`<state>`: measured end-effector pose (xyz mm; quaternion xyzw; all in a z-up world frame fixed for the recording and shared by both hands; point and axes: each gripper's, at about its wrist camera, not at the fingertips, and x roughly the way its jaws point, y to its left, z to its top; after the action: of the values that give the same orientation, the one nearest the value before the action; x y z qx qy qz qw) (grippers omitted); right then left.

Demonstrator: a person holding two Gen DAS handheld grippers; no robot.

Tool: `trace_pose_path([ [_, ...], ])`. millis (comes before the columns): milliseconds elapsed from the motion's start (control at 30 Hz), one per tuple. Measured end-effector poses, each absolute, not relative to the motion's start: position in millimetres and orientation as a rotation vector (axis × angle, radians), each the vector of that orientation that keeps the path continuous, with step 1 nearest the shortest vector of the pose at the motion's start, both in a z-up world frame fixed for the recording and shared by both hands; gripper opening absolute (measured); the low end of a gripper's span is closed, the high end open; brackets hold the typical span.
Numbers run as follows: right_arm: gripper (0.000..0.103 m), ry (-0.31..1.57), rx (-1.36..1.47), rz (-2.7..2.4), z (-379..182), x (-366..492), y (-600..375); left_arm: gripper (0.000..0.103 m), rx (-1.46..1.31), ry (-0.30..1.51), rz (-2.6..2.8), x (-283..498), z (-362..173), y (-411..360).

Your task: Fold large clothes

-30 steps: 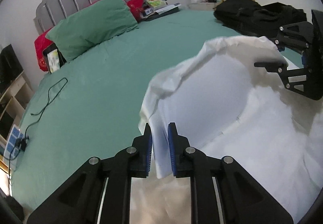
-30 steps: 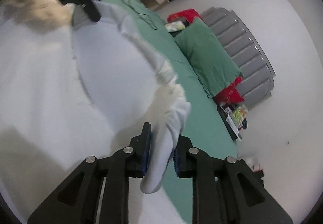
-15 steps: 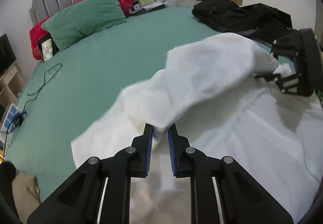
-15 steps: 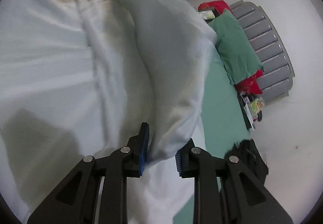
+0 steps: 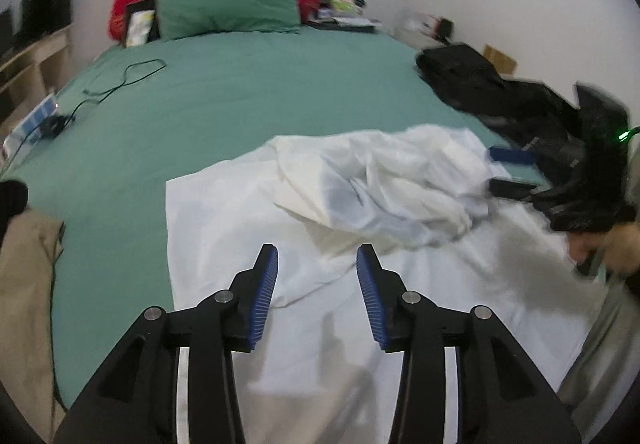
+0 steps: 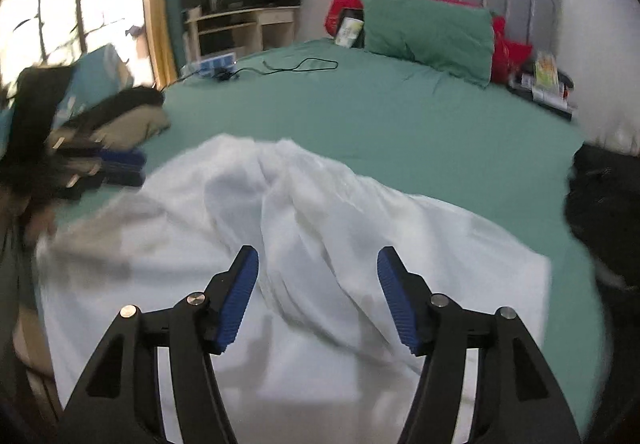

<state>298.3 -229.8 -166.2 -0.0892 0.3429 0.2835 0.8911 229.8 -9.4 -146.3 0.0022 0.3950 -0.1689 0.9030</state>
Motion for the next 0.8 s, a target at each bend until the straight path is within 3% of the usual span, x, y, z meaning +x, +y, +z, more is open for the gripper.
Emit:
trace_pose_path([
  [133, 0.062, 0.812, -0.126, 0.552, -203.1, 328.3, -195.3, 0.044, -0.041, 0.815, -0.313, 240.8, -141.0, -9.5],
  [167, 0.053, 0.845, -0.085, 0.570, -211.7, 330.3, -195.7, 0.044, -0.052, 0.813, -0.307, 244.6, -140.0, -10.8],
  [200, 0.038, 0.886, -0.046, 0.600, -221.5, 333.9, -194.3, 0.044, -0.063, 0.811, -0.306, 249.6, -139.4, -11.7],
  [233, 0.008, 0.932, -0.037, 0.620, -229.5, 335.7, -192.3, 0.044, -0.072, 0.809, -0.304, 253.5, -138.9, -12.7],
  [267, 0.004, 0.947, -0.054, 0.618, -232.2, 333.1, -191.8, 0.044, -0.084, 0.806, -0.303, 257.5, -138.4, -14.8],
  [567, 0.007, 0.981, -0.086, 0.650, -234.8, 271.7, -211.5, 0.044, -0.132, 0.884, -0.385, 295.6, -170.6, -77.8],
  [600, 0.010, 0.972, -0.069, 0.657, -234.7, 267.2, -215.6, 0.044, -0.123, 0.932, -0.381, 299.1, -181.3, -86.2],
  [633, 0.025, 0.969, -0.052, 0.664, -233.7, 267.1, -218.1, 0.044, -0.110, 0.978, -0.371, 301.4, -192.4, -93.3],
  [667, 0.047, 0.968, -0.028, 0.671, -232.5, 264.3, -221.8, 0.044, -0.097, 1.007, -0.360, 301.9, -199.7, -97.4],
  [700, 0.055, 0.967, -0.010, 0.670, -230.4, 262.0, -224.4, 0.044, -0.082, 1.036, -0.351, 301.1, -208.5, -100.8],
  [733, 0.060, 0.961, 0.004, 0.665, -227.3, 259.2, -227.1, 0.044, -0.069, 1.051, -0.348, 298.7, -213.8, -102.6],
  [800, 0.060, 0.942, 0.024, 0.640, -219.6, 252.4, -234.3, 0.044, -0.052, 1.042, -0.340, 292.0, -214.4, -101.3],
])
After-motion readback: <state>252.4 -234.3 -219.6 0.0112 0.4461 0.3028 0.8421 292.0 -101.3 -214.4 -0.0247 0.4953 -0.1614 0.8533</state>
